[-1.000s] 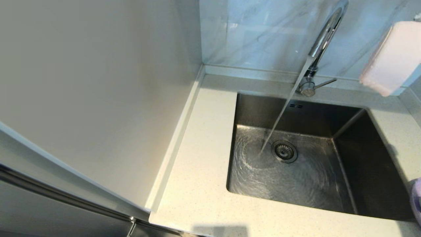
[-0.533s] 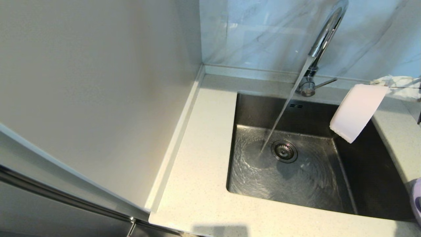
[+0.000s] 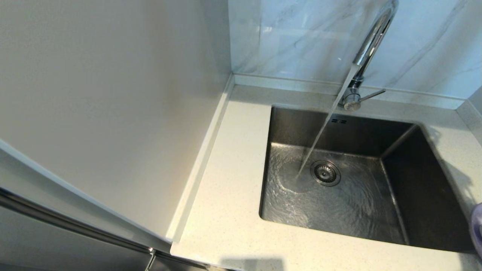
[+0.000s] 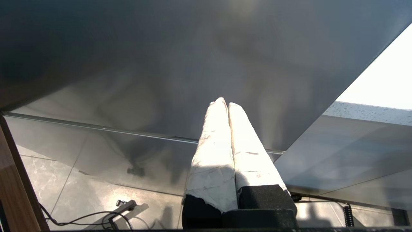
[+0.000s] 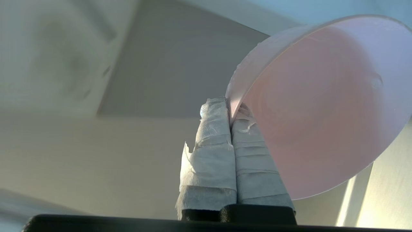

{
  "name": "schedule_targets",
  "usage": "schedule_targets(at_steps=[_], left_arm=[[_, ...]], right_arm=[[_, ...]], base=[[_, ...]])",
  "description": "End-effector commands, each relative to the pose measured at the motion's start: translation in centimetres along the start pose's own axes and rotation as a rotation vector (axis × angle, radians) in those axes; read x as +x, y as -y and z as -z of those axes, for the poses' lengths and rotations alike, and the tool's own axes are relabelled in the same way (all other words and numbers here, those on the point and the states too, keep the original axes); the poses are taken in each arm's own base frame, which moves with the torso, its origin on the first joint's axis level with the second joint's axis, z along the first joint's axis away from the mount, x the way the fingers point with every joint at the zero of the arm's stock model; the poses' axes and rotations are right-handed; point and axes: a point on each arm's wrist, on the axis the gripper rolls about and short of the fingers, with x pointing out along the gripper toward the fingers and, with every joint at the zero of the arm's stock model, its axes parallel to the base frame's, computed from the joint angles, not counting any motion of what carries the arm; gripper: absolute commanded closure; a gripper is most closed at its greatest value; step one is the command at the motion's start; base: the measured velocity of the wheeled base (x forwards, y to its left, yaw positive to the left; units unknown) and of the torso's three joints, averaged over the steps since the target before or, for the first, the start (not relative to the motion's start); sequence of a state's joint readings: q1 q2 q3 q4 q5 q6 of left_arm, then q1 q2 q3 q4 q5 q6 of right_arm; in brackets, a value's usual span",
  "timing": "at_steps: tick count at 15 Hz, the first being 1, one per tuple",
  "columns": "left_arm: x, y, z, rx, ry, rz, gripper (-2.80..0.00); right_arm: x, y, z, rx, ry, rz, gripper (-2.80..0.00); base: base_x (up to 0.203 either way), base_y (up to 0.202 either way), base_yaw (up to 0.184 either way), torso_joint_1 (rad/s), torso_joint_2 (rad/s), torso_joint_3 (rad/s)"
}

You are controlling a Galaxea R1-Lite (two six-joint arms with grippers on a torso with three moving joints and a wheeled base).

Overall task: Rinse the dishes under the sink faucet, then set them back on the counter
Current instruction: Place the bowl on the table

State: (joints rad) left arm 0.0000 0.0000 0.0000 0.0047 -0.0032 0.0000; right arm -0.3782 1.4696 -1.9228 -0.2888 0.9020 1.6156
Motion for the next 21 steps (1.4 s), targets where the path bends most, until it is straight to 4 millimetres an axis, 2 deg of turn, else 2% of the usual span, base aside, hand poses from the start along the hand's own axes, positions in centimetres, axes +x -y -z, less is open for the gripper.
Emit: schedule_targets(at_steps=[1,2,3,4,6,7,9,11,12,13,15,16,17,18,19,20,21], left_arm=[[0.0,0.0,0.0,0.000,0.000,0.000,0.00],[0.0,0.0,0.0,0.000,0.000,0.000,0.00],[0.0,0.0,0.0,0.000,0.000,0.000,0.00],[0.0,0.0,0.0,0.000,0.000,0.000,0.00],[0.0,0.0,0.0,0.000,0.000,0.000,0.00],[0.0,0.0,0.0,0.000,0.000,0.000,0.00],[0.0,0.0,0.0,0.000,0.000,0.000,0.00],[0.0,0.0,0.0,0.000,0.000,0.000,0.00],[0.0,0.0,0.0,0.000,0.000,0.000,0.00],[0.0,0.0,0.0,0.000,0.000,0.000,0.00],[0.0,0.0,0.0,0.000,0.000,0.000,0.00],[0.0,0.0,0.0,0.000,0.000,0.001,0.00],[0.0,0.0,0.0,0.000,0.000,0.001,0.00],[0.0,0.0,0.0,0.000,0.000,0.000,0.00],[0.0,0.0,0.0,0.000,0.000,0.001,0.00],[0.0,0.0,0.0,0.000,0.000,0.000,0.00],[0.0,0.0,0.0,0.000,0.000,0.000,0.00]], right_arm=[[-0.1,-0.5,-0.3,-0.080,-0.004,-0.032,0.00],[-0.3,1.1,-0.3,-0.053,-0.014,0.002,0.00],[-0.6,3.9,-0.2,0.001,-0.028,0.061,0.00],[-1.3,7.7,0.4,0.076,-0.043,0.143,0.00],[-3.8,15.3,3.0,0.194,-0.086,0.313,0.00],[-5.4,18.2,4.9,0.188,-0.125,0.389,0.00],[-7.8,21.5,7.7,0.086,-0.221,0.492,0.00],[-8.1,21.9,8.0,0.092,-0.237,0.524,0.00],[-7.4,20.9,7.1,0.090,-0.220,0.511,0.00],[-6.2,19.1,5.5,0.067,-0.190,0.479,0.00],[-3.6,13.1,2.2,-0.060,-0.125,0.361,0.00],[-2.9,10.5,1.5,-0.134,-0.109,0.310,0.00],[-2.6,8.8,1.3,-0.204,-0.103,0.278,0.00],[-2.6,8.0,1.3,-0.273,-0.103,0.265,0.00],[-2.8,8.3,1.5,-0.319,-0.107,0.279,0.00],[-3.4,9.7,1.9,-0.325,-0.114,0.319,0.00],[-4.2,12.1,2.6,-0.269,-0.120,0.382,0.00]], base=[[0.000,0.000,0.000,0.000,0.00,0.000],[0.000,0.000,0.000,0.000,0.00,0.000],[0.000,0.000,0.000,0.000,0.00,0.000],[0.000,0.000,0.000,0.000,0.00,0.000],[0.000,0.000,0.000,0.000,0.00,0.000],[0.000,0.000,0.000,0.000,0.00,0.000],[0.000,0.000,0.000,0.000,0.00,0.000],[0.000,0.000,0.000,0.000,0.00,0.000],[0.000,0.000,0.000,0.000,0.00,0.000],[0.000,0.000,0.000,0.000,0.00,0.000],[0.000,0.000,0.000,0.000,0.00,0.000],[0.000,0.000,0.000,0.000,0.00,0.000],[0.000,0.000,0.000,0.000,0.00,0.000],[0.000,0.000,0.000,0.000,0.00,0.000],[0.000,0.000,0.000,0.000,0.00,0.000],[0.000,0.000,0.000,0.000,0.00,0.000],[0.000,0.000,0.000,0.000,0.00,0.000]])
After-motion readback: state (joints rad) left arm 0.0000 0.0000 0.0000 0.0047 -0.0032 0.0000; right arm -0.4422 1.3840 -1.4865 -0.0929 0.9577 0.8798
